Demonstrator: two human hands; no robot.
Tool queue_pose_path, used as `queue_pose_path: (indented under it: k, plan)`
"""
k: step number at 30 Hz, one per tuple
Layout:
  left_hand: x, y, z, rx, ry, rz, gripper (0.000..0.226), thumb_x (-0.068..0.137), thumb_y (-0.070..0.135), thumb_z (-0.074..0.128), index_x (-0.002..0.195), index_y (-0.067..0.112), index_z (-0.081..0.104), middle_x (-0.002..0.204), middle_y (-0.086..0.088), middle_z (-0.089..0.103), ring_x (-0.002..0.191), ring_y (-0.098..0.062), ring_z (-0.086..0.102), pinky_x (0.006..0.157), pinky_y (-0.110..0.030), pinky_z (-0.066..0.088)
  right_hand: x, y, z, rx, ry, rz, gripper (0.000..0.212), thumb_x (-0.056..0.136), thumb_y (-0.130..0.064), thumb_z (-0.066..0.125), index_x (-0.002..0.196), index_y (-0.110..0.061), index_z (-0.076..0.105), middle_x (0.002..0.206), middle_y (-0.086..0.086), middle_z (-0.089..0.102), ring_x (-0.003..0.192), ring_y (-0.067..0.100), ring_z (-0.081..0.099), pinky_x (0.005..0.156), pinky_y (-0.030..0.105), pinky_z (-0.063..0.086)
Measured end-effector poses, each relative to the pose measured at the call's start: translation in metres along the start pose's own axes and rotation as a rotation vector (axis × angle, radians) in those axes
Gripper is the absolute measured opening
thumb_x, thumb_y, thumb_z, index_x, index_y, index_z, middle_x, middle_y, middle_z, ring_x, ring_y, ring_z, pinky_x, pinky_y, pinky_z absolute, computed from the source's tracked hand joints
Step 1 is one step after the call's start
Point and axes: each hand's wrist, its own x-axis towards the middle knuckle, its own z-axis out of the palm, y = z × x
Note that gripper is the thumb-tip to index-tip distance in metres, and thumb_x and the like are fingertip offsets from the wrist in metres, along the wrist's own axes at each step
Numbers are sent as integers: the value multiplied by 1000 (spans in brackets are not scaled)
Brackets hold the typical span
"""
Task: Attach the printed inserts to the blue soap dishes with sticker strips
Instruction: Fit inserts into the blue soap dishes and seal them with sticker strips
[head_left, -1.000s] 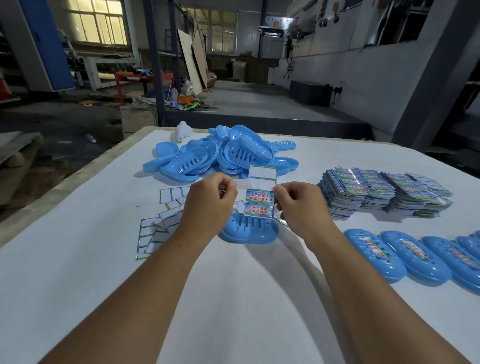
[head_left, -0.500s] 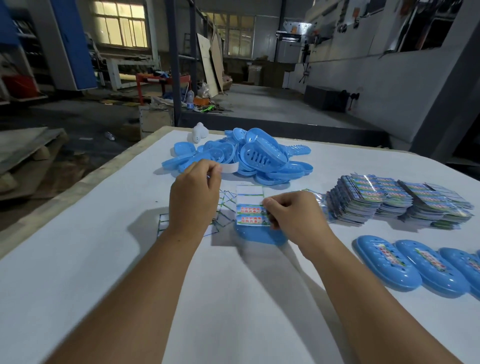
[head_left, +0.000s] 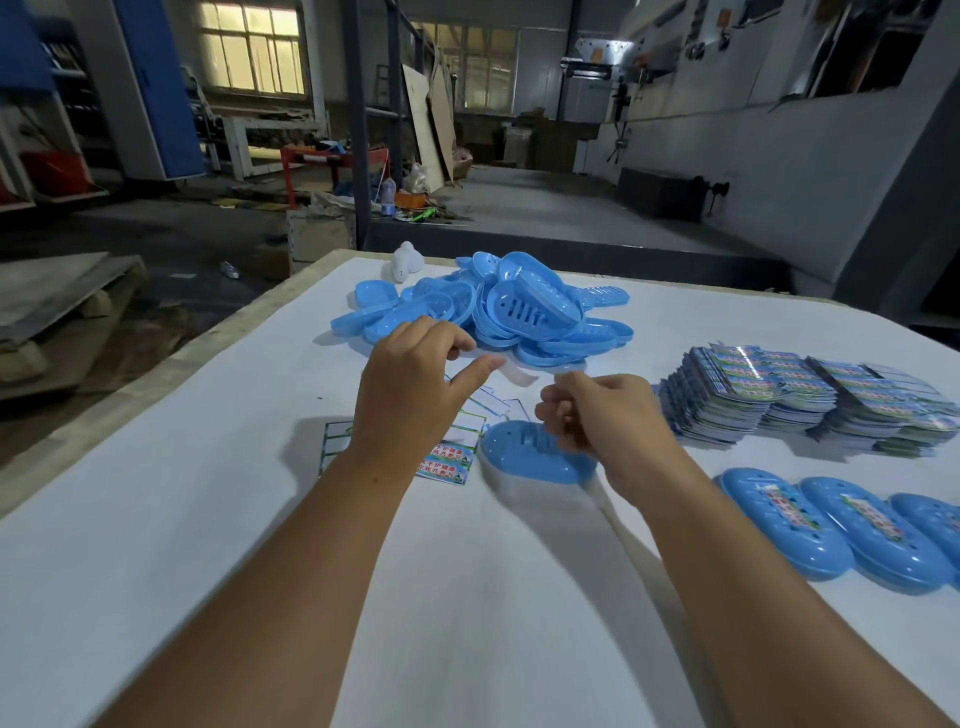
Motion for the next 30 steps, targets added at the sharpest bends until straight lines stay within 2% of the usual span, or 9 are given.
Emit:
queue_pose_path:
  k: [2, 4, 9, 14, 18, 23, 26, 28, 30]
  plan:
    - [0, 3, 1, -7, -17, 49, 44, 85, 51, 65, 89, 8, 71, 81, -5, 68, 76, -18, 61, 68, -30, 49, 4, -4, -9, 20, -52, 107, 38, 96, -31, 66, 86, 5, 70, 67, 9, 71, 45, 11, 57, 41, 17, 43]
    - [1, 5, 1, -15, -16, 93, 46, 83, 52, 65, 85, 7, 71, 77, -6, 67, 73, -20, 61, 67, -29, 47, 7, -5, -15, -1, -137, 178, 39, 92, -40, 71, 88, -1, 72, 69, 6, 73, 46, 6, 58, 39, 16, 43]
    - [0, 7, 0, -11, 12, 134, 44, 79, 50, 69, 79, 5, 69, 70, -7, 64, 68, -20, 59, 66, -26, 41, 9, -8, -27, -39, -303, 229, 18, 86, -27, 78, 74, -14, 76, 69, -1, 67, 45, 1, 50, 36, 10, 39]
    - [1, 7, 1, -13, 13, 161, 44, 77, 49, 73, 77, 5, 68, 70, -7, 63, 68, -22, 59, 65, -30, 44, 9, -8, -32, -69, -345, 276, 12, 82, -20, 82, 77, -10, 78, 64, -1, 63, 45, 2, 54, 38, 9, 42]
    - [1, 4, 3, 4, -18, 174, 45, 74, 51, 75, 77, 7, 68, 71, -7, 64, 69, -21, 59, 65, -30, 45, 8, -5, -35, -107, -303, 196, 12, 82, -12, 80, 71, -8, 78, 67, 5, 65, 53, 6, 58, 43, 12, 44]
    - [1, -3, 8, 20, -150, 164, 50, 68, 55, 82, 77, 8, 69, 69, -3, 62, 67, -19, 53, 64, -28, 38, 6, -3, -39, -210, -142, 12, 17, 84, -11, 77, 68, -5, 76, 66, 7, 67, 53, 10, 57, 45, 17, 45]
    - [-3, -3, 11, 0, -240, 73, 40, 72, 48, 85, 78, 13, 68, 68, 8, 50, 67, -12, 45, 62, -25, 33, 6, -2, -37, -285, -69, -88, 20, 85, -12, 76, 66, -7, 75, 63, 5, 69, 53, 10, 59, 46, 18, 47]
    - [-8, 0, 15, -113, -248, -98, 28, 79, 42, 82, 75, 17, 69, 64, 11, 54, 62, -10, 49, 58, -23, 37, 4, 0, -36, -306, -50, -148, 22, 85, -12, 75, 64, -9, 75, 64, 5, 69, 53, 10, 58, 46, 19, 48]
    - [-10, 7, 18, -283, -244, -315, 29, 86, 42, 74, 70, 18, 70, 56, 10, 59, 58, -7, 54, 55, -16, 38, 3, 1, -35, -312, -32, -188, 18, 86, -13, 74, 69, -9, 76, 67, 5, 72, 55, 9, 60, 46, 20, 48]
